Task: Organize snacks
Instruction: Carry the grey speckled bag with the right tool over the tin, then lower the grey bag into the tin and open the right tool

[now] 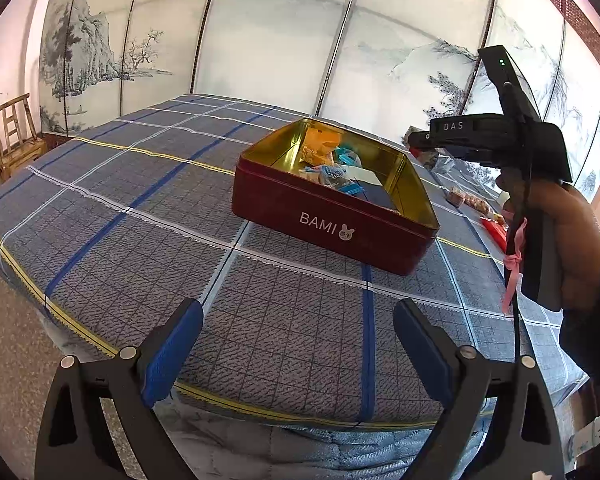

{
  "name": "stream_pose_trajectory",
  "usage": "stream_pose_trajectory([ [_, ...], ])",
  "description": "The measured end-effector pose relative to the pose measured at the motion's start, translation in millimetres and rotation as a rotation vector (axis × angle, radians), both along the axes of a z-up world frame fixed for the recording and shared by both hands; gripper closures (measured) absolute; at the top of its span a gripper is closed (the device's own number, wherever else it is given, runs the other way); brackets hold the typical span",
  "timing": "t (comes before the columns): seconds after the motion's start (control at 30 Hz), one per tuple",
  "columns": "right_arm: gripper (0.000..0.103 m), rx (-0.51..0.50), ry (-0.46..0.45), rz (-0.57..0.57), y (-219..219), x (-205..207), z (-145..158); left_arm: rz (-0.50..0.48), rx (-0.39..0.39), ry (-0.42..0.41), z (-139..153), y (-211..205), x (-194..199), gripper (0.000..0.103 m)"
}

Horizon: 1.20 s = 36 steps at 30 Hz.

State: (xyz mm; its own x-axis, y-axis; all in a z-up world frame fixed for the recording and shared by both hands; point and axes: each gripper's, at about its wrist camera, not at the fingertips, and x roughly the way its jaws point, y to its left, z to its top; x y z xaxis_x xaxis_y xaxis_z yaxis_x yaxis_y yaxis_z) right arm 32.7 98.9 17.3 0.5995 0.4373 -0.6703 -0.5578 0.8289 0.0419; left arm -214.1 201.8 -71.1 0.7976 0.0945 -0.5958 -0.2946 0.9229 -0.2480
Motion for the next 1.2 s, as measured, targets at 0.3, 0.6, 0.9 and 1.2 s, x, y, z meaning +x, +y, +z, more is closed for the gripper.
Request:
stream_pose_trajectory([
  [0.3,0.067,-0.020,0.032,0.039,30,2,-6,0.024,-0.014,0.013,-7,11,-7,0.009],
  [0.6,0.067,-0.034,0.169,0.027,45,45,-20,0.036,-0.010,0.010,-10,15,-13,0.009],
  [0.9,0.067,-0.069,0.198,0.006,51,64,-31,0.036,0.001,0.019,-9,13,-12,0.009],
  [1.2,0.066,-0.073,0.246,0.024,55,73,-41,0.019,0.032,0.046,-9,2,-7,0.009],
])
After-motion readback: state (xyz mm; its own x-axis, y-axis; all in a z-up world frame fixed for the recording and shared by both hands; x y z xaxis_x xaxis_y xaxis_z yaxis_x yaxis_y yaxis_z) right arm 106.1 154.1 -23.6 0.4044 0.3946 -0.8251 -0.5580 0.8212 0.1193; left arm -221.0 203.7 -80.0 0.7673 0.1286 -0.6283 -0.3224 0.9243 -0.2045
